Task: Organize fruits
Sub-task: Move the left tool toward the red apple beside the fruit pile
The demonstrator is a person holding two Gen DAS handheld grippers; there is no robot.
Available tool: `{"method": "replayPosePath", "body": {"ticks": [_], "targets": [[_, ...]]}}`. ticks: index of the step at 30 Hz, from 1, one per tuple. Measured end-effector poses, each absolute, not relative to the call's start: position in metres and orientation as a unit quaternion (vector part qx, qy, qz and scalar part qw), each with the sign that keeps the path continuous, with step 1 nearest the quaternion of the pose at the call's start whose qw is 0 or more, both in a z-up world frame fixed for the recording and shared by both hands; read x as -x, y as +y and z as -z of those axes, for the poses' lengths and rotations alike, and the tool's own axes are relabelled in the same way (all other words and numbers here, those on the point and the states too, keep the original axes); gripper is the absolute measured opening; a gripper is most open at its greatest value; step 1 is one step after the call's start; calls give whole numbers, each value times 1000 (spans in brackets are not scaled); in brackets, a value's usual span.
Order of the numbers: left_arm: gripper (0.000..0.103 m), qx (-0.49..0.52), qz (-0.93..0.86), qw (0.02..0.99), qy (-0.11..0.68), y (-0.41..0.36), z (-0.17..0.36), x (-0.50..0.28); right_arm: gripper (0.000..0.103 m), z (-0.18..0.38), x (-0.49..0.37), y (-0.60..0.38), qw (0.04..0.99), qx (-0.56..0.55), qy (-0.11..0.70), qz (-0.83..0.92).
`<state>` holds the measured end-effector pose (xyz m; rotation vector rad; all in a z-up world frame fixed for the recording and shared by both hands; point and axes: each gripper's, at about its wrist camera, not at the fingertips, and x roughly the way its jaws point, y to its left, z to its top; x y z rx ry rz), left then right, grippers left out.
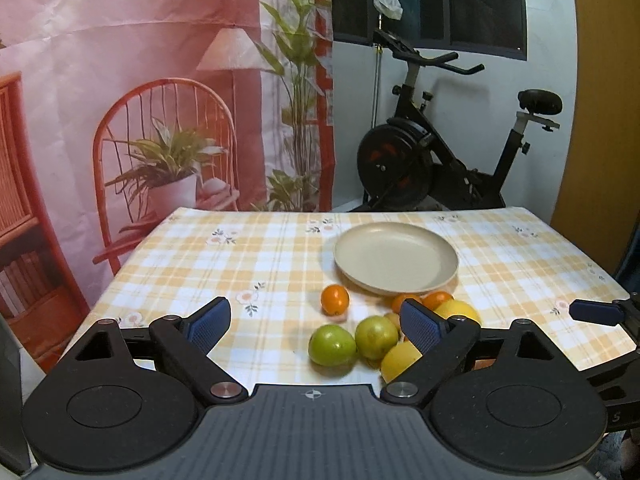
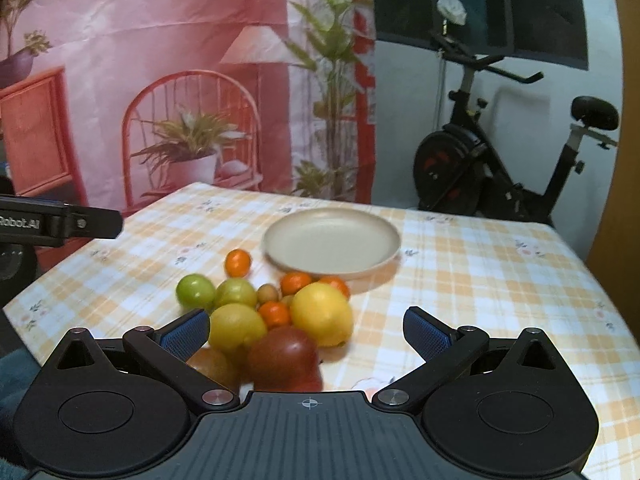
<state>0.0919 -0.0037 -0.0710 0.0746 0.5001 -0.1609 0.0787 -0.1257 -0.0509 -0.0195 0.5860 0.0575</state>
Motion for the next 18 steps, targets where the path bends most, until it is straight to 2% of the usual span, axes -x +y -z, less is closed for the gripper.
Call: {"method": "replayPosePath", "body": {"ticks": [10, 18], "targets": [[91, -16, 61, 961, 268, 0, 79, -92, 103, 63, -78, -139, 945, -26, 323, -54], [84, -5, 75, 954, 290, 2, 87, -93, 103, 69, -80, -132, 934, -22, 347, -82]]}}
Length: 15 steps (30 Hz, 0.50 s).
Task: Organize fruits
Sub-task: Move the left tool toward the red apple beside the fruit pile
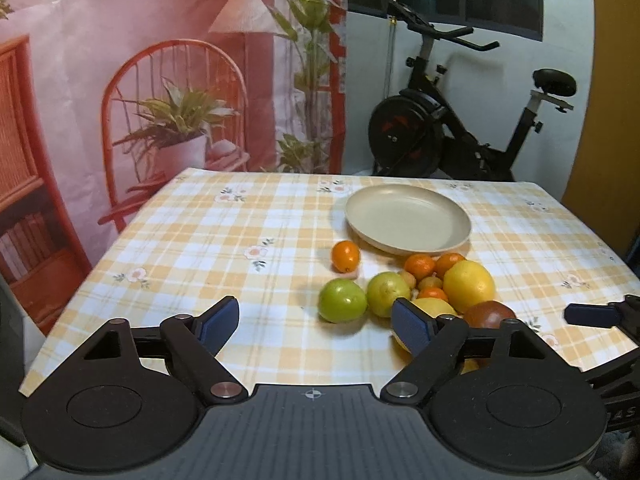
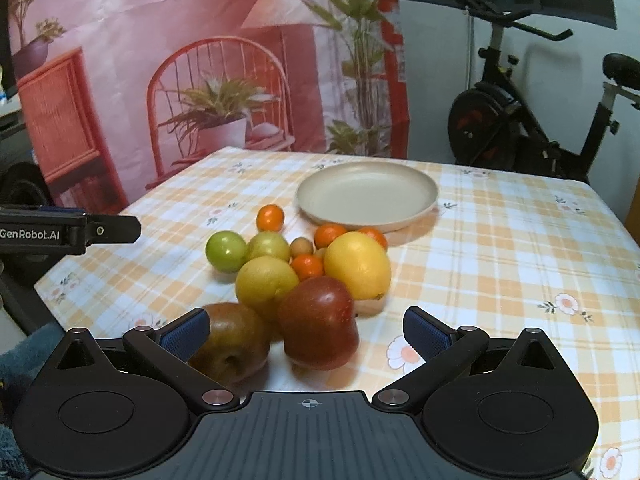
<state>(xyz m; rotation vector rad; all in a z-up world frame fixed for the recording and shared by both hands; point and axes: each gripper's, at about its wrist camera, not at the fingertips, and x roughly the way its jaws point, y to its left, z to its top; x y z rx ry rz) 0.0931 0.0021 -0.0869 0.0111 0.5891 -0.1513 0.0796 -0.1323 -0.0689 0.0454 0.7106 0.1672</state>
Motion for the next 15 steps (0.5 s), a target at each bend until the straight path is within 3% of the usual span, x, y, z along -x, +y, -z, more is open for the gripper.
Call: {"method": "replayPosePath", "body": {"ticks": [15], "targets": [[74, 14, 161, 927, 339, -10, 115, -102, 102, 80, -80, -126, 919, -19, 380, -102]]}}
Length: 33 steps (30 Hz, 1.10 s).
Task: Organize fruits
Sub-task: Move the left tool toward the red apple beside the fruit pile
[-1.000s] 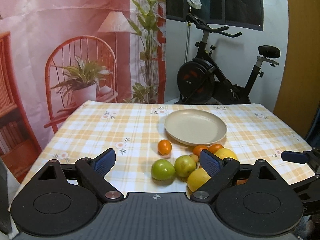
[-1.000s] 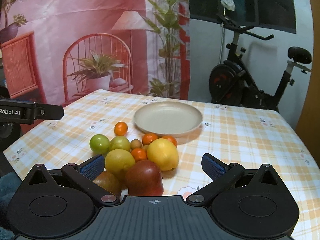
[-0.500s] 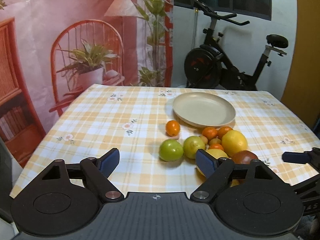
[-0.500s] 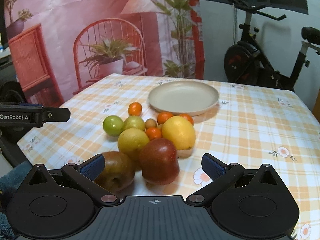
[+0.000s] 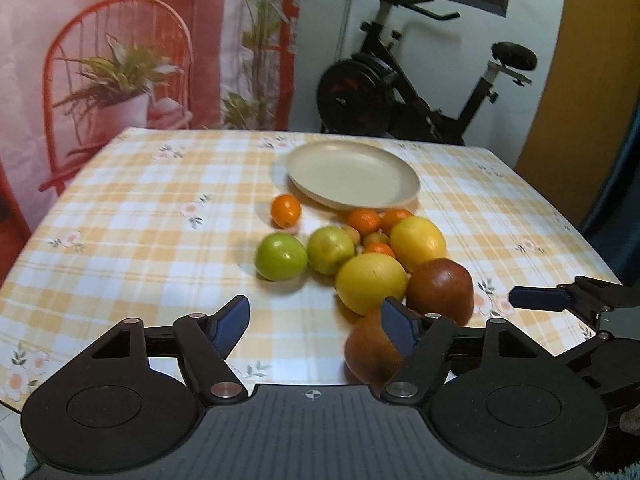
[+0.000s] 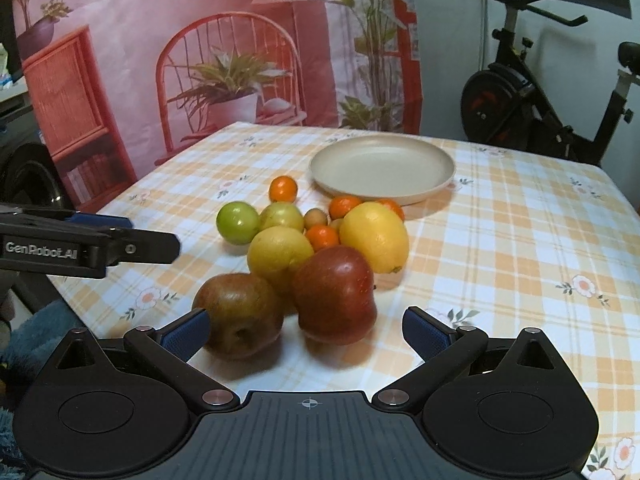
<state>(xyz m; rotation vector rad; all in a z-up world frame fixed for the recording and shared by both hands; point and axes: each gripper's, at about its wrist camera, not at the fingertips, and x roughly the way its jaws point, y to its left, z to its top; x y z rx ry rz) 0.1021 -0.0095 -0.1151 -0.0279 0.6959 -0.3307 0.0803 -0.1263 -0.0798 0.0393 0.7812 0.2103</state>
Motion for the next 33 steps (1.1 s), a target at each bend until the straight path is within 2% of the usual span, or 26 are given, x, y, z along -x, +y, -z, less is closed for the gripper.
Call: {"method": "replayPosePath", "body": {"ticks": [6, 25, 30, 33], "targets": [[70, 23, 196, 911, 361, -17, 121, -110, 102, 86, -81, -120, 910, -12, 397, -118], [68, 7, 227, 881, 416, -26, 139, -117, 98, 94, -84, -114, 897, -11, 417, -146], [69, 23, 212, 885, 415, -16, 138, -119, 94, 94, -83, -110, 895, -5, 415, -160], [70, 32, 204, 887, 413, -11, 136, -119, 87, 94, -84, -105, 892, 1, 417, -174]]}}
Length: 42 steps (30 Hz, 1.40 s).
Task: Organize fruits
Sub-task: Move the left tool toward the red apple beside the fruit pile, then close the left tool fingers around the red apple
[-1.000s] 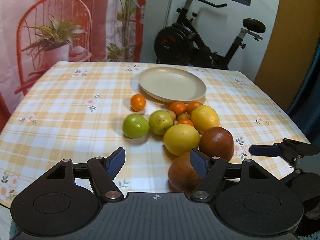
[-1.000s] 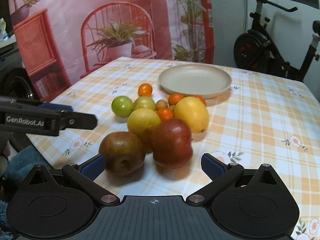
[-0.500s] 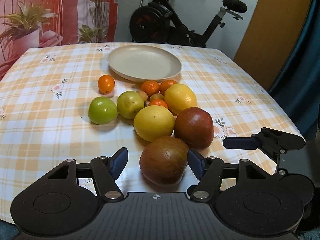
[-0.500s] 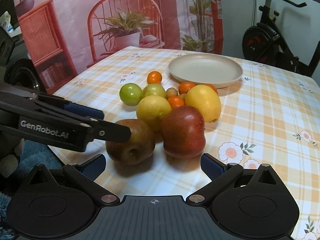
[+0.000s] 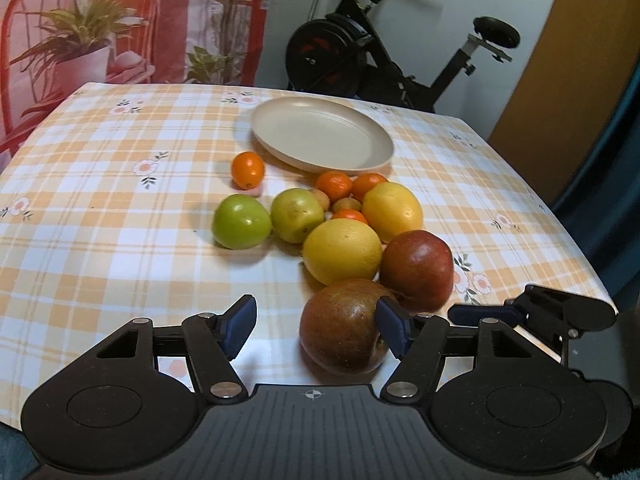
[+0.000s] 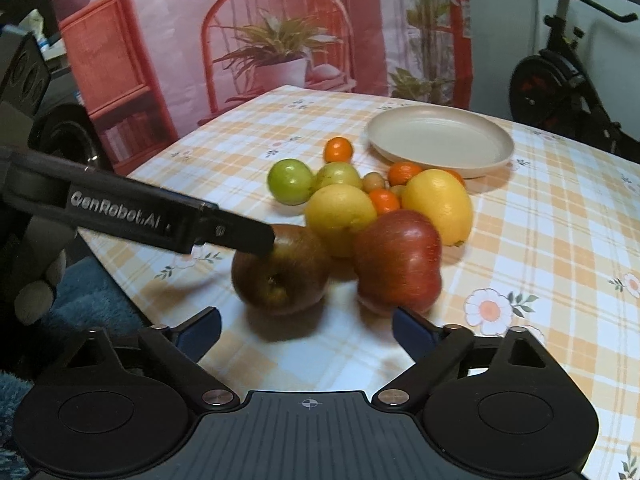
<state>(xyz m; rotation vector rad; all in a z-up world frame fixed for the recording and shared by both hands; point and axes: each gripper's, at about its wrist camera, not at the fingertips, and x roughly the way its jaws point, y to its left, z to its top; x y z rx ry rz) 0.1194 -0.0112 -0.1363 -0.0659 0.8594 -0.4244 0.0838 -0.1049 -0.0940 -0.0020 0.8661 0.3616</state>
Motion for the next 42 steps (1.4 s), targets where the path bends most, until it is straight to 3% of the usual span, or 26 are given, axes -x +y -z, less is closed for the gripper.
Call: {"method": "replayPosePath", "body": {"ticks": [18, 31, 42], "targets": [[70, 74, 167, 893, 411, 14, 144, -135, 76, 100, -98, -76, 869, 62, 425, -245], [70, 115, 173, 884, 418, 27, 154, -143, 75, 103, -119, -61, 868, 101, 420, -246], [65, 117, 198, 871, 433, 25, 161, -140, 64, 108, -126, -65, 870, 93, 425, -234]]}}
